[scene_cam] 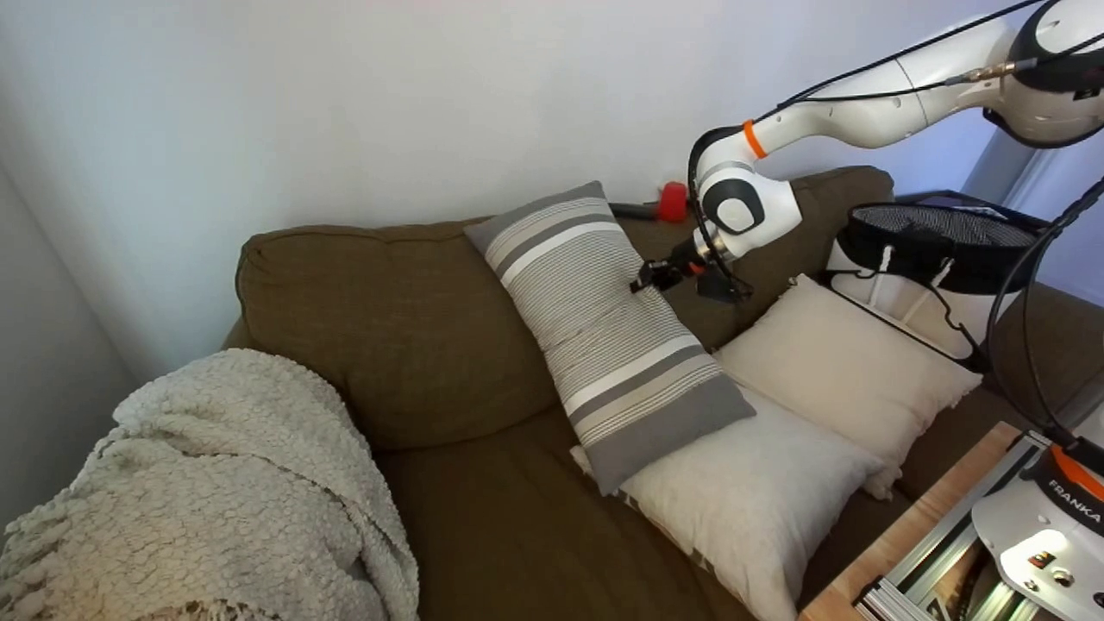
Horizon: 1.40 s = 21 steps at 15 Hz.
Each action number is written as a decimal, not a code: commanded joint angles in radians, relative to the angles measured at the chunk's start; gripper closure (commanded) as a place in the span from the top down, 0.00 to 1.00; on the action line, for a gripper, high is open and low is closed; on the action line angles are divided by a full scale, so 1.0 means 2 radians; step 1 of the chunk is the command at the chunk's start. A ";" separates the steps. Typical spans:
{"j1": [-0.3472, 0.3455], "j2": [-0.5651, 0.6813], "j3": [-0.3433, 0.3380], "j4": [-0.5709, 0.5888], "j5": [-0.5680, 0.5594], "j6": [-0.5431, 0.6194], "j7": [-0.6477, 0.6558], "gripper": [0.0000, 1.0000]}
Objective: Put the grey pillow on top of the white pillow in the middle
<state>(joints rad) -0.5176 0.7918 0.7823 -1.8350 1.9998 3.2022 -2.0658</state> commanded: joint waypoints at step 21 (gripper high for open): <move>0.101 0.105 -0.094 0.048 -0.065 0.127 0.042 0.00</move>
<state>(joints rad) -0.3152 1.0010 0.5934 -1.7380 1.8695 3.4564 -1.9821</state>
